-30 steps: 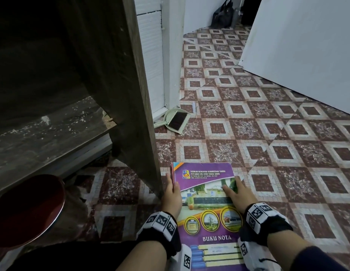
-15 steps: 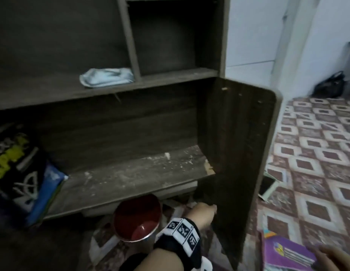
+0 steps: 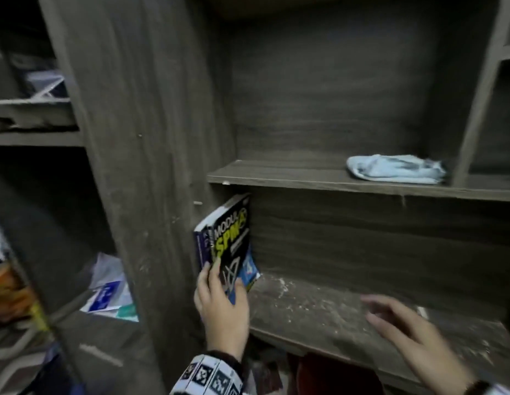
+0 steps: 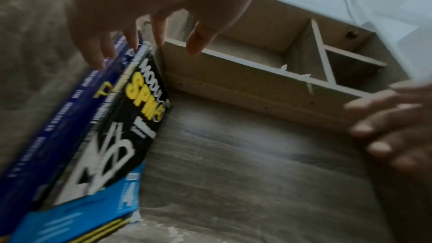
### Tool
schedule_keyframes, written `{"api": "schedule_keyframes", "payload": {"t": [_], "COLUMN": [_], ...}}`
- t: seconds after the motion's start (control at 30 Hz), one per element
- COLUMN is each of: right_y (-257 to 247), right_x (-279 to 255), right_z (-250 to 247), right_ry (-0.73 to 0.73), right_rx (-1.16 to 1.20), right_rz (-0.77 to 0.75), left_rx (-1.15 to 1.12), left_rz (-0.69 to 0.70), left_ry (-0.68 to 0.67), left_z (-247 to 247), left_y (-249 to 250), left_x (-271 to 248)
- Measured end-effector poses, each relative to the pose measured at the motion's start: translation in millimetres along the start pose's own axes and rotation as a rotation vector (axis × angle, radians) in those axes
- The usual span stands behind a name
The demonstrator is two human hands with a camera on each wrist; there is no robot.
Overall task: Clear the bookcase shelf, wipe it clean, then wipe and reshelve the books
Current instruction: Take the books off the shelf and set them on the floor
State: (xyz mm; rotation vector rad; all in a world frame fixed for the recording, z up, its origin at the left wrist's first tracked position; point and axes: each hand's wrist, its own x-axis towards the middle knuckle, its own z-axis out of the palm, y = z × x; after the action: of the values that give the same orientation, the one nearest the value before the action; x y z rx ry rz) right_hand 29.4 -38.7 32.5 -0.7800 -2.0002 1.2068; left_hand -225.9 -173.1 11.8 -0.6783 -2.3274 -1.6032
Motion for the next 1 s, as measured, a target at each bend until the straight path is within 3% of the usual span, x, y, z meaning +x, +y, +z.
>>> {"api": "schedule_keyframes", "payload": {"t": [0.1,0.2,0.37,0.5,0.67,0.87,1.0], "right_y": [-2.4,-1.5,5.9,7.9,8.1,21.5,25.6], "right_x": [74.2,148.1,250.0,303.5,318.9,330.3,333.4], "right_z": [59.0,106.5,174.8,209.4,243.5,254.9,260.1], "right_ry": [-0.052,-0.091,-0.164,-0.127,-0.218,-0.180,-0.149], "right_rx": [0.152,0.300,0.432,0.549,0.609,0.589,0.513], "right_rz": [-0.086,-0.031,0.013,0.048,0.111,0.089,0.061], "left_rx": [-0.009,-0.025,-0.014,0.152,0.199,0.097,0.073], "left_rz": [0.093,0.183,0.198,0.301,0.368,0.301,0.403], "left_ry": [0.166,0.257,0.455,0.483,0.487,0.452,0.368], "left_z": [10.9,36.7,73.8,86.2,95.2,90.8,95.4], "left_y": [-17.7,-34.4,-43.0,-59.6,-69.6,-55.9,-58.9], "left_x": [19.1,29.2,38.9,49.5,54.6,61.3,68.3]}}
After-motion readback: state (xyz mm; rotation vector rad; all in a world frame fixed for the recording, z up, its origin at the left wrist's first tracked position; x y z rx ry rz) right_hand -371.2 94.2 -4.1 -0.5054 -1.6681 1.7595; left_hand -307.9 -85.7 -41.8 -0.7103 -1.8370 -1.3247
